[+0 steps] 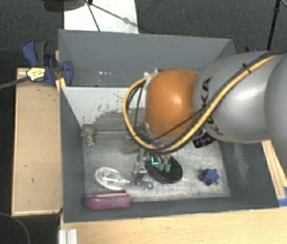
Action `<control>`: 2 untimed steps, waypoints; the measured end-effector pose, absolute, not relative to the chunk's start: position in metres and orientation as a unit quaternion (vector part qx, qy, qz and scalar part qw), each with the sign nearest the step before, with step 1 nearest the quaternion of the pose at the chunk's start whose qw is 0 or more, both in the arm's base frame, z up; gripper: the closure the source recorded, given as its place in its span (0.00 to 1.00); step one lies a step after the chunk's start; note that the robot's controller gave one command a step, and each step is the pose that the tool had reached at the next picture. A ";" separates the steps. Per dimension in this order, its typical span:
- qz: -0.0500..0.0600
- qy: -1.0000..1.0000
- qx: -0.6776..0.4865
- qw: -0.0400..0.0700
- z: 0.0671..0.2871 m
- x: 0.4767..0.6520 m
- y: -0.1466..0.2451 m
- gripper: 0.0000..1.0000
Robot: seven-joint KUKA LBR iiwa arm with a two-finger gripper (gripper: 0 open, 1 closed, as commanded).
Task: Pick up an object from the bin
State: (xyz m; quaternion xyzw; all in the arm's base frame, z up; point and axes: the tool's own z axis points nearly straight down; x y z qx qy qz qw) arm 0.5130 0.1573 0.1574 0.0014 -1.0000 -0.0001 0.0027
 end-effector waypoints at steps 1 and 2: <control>-0.006 -0.982 -0.187 -0.011 0.074 0.503 0.168 0.00; -0.001 -0.949 -0.316 -0.002 0.101 0.515 0.164 0.00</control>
Offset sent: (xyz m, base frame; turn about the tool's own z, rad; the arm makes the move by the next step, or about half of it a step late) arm -0.0164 0.0101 -0.0874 0.3767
